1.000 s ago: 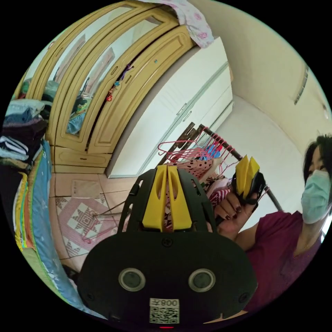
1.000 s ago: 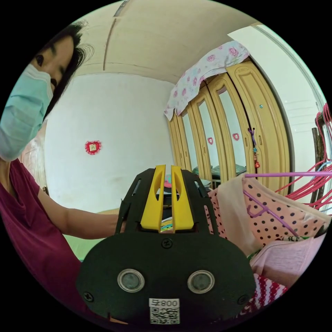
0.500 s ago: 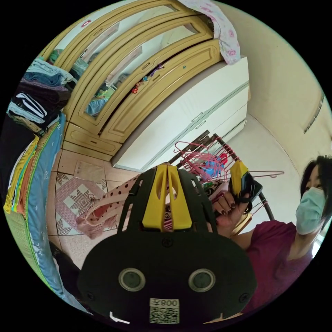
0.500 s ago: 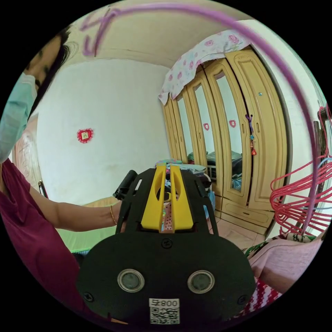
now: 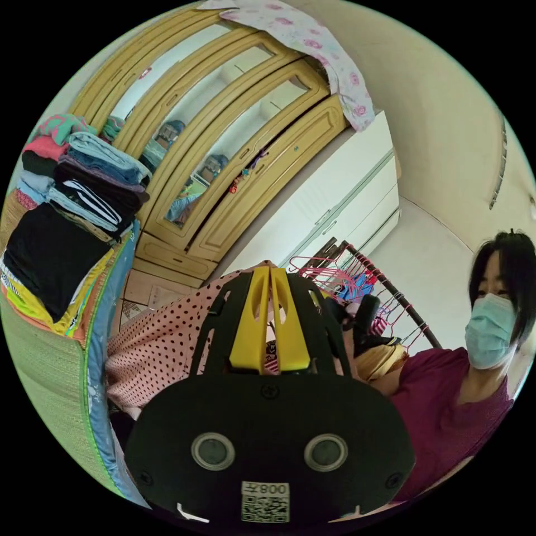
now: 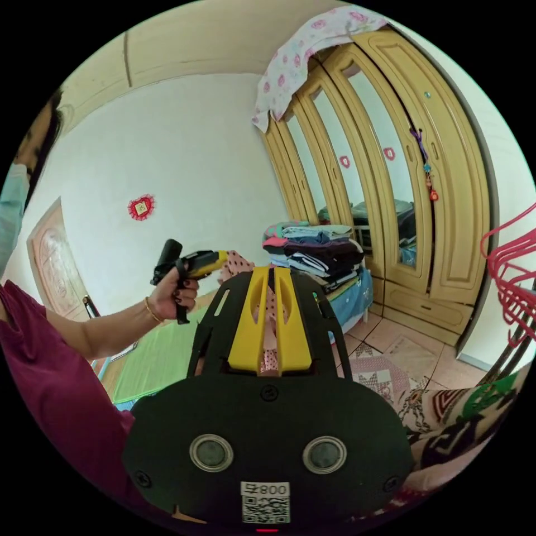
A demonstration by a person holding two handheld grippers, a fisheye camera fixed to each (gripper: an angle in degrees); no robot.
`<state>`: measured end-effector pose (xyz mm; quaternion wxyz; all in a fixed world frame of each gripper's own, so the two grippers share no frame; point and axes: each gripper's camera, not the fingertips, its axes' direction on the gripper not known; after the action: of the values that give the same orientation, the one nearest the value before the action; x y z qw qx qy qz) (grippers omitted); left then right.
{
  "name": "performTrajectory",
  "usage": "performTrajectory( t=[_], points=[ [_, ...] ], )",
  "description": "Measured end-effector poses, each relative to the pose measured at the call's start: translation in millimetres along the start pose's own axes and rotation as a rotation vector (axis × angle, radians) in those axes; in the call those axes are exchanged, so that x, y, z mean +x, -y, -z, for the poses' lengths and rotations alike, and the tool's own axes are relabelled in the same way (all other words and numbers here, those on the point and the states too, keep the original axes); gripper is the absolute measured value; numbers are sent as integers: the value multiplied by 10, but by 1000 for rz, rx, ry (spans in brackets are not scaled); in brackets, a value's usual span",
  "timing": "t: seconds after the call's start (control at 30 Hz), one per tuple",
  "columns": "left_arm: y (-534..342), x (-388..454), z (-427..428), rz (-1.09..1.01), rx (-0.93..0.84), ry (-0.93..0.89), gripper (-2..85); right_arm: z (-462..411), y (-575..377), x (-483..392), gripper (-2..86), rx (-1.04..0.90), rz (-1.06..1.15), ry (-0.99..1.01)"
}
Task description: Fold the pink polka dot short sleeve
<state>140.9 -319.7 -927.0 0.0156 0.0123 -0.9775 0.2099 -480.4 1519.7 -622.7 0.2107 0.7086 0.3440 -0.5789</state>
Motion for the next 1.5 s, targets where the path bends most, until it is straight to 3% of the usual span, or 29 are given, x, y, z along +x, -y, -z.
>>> performTrajectory(
  t=[0.37,0.63,0.87,1.3,1.5],
  points=[
    [-355,720,1719,-153,173,0,0,-1933,-1393,732,73,-495,-44,45],
    [-864,1273,2812,-235,255,22,1,-2605,-2394,803,88,-766,41,207],
    [-1378,1458,3442,-219,287,48,2,-2816,-2619,348,103,-741,253,356],
    [-2559,1738,4867,-142,431,140,2,-2981,-2636,257,10,-650,310,354],
    [-3334,2142,5735,-130,545,250,1,-2578,-2181,296,3,-484,330,370]
  ],
)
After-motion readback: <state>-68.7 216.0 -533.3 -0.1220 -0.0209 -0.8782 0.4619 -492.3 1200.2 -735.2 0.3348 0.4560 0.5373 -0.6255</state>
